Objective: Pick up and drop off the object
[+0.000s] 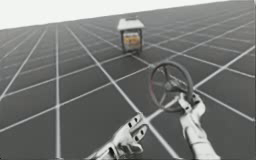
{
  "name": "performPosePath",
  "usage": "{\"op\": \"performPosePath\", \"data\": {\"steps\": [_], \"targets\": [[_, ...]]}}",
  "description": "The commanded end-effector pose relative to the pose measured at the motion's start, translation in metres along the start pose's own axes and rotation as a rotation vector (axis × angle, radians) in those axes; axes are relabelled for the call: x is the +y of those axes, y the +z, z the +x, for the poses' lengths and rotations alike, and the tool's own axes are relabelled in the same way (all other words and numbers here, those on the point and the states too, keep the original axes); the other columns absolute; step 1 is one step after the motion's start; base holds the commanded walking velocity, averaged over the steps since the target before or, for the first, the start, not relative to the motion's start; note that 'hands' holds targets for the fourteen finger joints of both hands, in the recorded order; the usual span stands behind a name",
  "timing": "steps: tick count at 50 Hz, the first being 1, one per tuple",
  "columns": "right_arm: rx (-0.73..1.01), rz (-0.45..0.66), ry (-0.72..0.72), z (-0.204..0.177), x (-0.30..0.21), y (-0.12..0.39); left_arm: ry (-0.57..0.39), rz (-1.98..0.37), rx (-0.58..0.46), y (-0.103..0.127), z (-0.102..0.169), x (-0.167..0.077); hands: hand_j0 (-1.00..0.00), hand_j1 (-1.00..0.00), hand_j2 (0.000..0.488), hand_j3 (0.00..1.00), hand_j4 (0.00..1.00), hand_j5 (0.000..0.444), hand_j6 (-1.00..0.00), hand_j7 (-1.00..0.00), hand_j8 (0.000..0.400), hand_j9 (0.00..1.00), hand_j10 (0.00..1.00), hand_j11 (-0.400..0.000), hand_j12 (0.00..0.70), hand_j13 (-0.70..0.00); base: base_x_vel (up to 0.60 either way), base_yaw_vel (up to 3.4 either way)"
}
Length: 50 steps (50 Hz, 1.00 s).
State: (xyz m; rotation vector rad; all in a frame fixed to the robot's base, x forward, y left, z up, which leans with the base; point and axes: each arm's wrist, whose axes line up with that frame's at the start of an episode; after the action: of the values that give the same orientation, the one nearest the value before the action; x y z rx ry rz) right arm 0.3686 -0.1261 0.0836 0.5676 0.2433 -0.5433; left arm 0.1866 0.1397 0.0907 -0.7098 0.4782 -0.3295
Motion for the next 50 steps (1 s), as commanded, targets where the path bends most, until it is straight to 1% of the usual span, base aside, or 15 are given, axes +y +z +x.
{"op": "performPosePath", "data": {"steps": [1, 50], "targets": [[-0.030, 0.006, 0.043, -0.0049, 0.0136, 0.0072, -0.005, -0.011, -0.015, 0.0003, -0.0029, 0.0024, 0.00, 0.00, 0.000, 1.00, 1.00, 0.000, 0.00, 0.00, 0.000, 1.00, 1.00, -0.400, 0.000, -0.700, 0.59, 0.02], [-0.030, 0.006, 0.043, -0.0049, 0.0136, 0.0072, -0.005, -0.011, -0.015, 0.0003, -0.0029, 0.0024, 0.00, 0.00, 0.000, 1.00, 1.00, 0.000, 0.00, 0.00, 0.000, 1.00, 1.00, -0.400, 0.000, -0.700, 0.59, 0.01]]}}
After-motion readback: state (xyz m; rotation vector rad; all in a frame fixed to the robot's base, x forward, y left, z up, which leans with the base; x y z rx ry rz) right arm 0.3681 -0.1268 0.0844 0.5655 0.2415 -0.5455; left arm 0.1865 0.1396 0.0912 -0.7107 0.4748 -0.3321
